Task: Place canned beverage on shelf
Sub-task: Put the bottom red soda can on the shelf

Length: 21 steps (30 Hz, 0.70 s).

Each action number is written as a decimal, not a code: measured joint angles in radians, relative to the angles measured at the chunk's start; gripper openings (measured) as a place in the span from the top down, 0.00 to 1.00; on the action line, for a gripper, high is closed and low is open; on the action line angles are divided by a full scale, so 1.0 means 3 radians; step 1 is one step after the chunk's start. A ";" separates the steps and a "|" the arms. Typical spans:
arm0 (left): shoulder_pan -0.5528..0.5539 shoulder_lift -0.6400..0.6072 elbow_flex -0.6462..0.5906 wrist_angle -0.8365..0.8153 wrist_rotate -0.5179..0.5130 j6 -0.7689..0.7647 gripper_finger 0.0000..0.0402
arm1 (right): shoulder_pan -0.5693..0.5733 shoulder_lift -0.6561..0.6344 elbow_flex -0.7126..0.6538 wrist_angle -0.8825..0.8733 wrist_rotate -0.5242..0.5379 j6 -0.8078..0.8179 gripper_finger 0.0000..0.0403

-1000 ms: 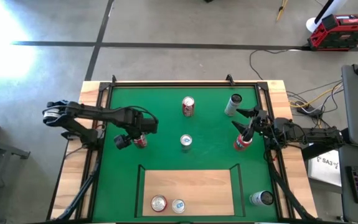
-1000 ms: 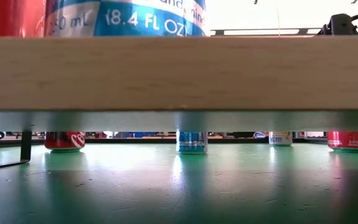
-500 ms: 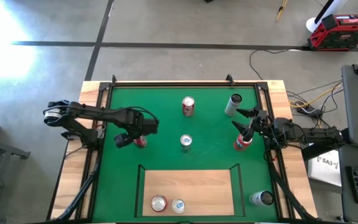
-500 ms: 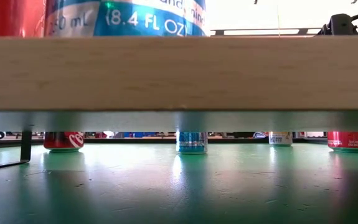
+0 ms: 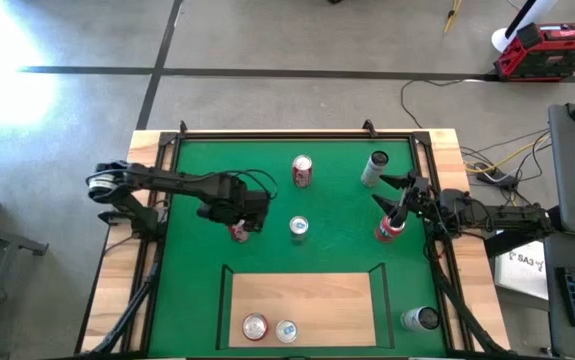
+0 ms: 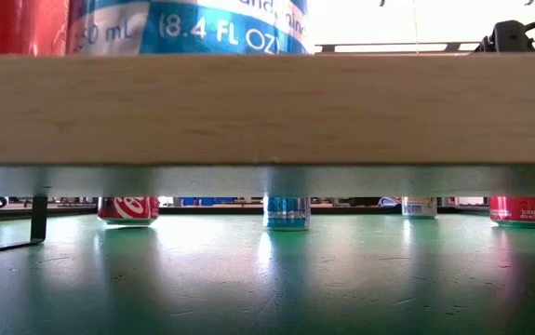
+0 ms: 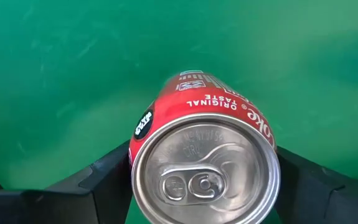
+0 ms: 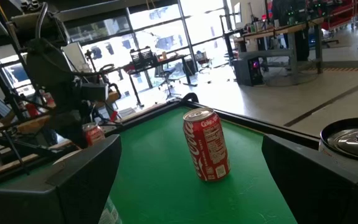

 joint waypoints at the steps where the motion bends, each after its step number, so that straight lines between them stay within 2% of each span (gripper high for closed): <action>1: 0.0000 0.0065 0.0073 -0.0033 -0.0018 0.0135 0.30 | 0.0000 -0.0001 0.0000 0.0000 0.0000 0.0000 0.05; 8: 0.0000 0.0480 0.0559 -0.0094 -0.0151 0.0907 0.30 | 0.0000 0.0000 0.0000 0.0000 0.0001 0.0000 0.05; 16: -0.0006 0.0740 0.0896 -0.0091 -0.0194 0.1302 0.29 | 0.0001 0.0000 0.0000 0.0000 0.0000 0.0000 0.05; 21: -0.0013 0.0770 0.0914 -0.0001 -0.0201 0.1553 0.28 | 0.0000 0.0000 0.0000 0.0000 0.0000 0.0000 0.05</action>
